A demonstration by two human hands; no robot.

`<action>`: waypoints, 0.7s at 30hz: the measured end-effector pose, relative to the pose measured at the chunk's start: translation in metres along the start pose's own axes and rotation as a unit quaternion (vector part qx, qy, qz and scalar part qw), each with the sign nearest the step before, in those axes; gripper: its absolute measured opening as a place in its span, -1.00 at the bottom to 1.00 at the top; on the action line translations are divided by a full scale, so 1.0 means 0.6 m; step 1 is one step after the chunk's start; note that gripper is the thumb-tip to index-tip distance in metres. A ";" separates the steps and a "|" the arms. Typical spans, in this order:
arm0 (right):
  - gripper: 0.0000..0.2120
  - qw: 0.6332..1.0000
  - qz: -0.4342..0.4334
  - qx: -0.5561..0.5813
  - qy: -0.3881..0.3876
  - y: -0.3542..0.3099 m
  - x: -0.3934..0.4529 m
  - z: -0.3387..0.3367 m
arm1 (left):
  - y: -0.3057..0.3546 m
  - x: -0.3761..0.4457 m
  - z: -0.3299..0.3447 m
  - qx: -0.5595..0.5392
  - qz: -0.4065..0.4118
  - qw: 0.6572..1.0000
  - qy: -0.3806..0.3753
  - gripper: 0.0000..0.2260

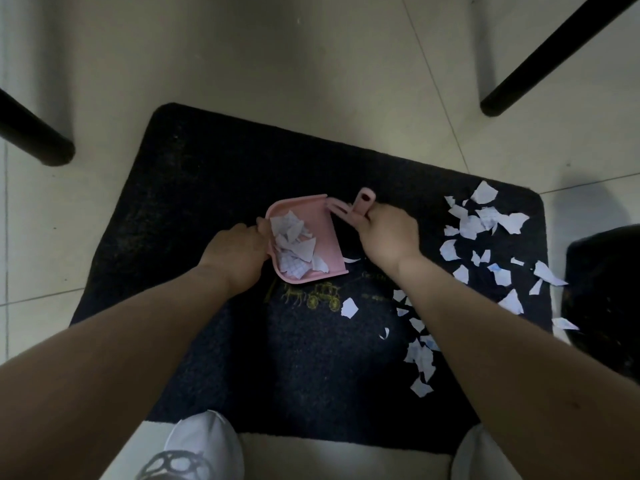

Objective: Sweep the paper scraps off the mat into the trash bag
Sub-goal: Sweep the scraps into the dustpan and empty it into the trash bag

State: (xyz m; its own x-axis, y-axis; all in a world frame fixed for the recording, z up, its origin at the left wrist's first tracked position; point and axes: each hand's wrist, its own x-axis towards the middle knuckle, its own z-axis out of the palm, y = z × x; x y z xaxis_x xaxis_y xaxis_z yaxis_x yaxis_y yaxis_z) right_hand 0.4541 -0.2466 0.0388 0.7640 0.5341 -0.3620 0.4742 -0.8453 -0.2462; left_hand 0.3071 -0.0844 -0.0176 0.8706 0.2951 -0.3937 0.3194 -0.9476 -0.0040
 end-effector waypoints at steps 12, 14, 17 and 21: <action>-0.51 0.968 0.178 0.075 0.159 0.032 -0.013 -0.005 | -0.007 -0.005 0.001 0.020 0.005 1.000 -0.004 -0.42; -0.52 0.977 0.157 0.078 0.124 0.015 -0.030 0.017 | -0.006 -0.006 0.002 0.025 0.006 1.000 -0.006 -0.42; -0.63 0.987 0.109 0.100 0.068 -0.019 -0.058 0.035 | -0.006 -0.007 0.001 0.029 0.003 1.000 -0.010 -0.42; -0.60 0.977 0.092 0.183 0.051 -0.040 -0.081 0.035 | -0.004 -0.008 -0.002 0.027 -0.002 1.000 -0.009 -0.43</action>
State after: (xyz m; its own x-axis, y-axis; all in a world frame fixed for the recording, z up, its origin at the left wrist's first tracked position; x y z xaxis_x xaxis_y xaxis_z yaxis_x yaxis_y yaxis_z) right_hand 0.3964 -0.2518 0.0436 0.8701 0.3539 -0.3432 0.1510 -0.8540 -0.4978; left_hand 0.3026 -0.0832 -0.0147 0.8623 0.2970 -0.4102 0.3020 -0.9518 -0.0541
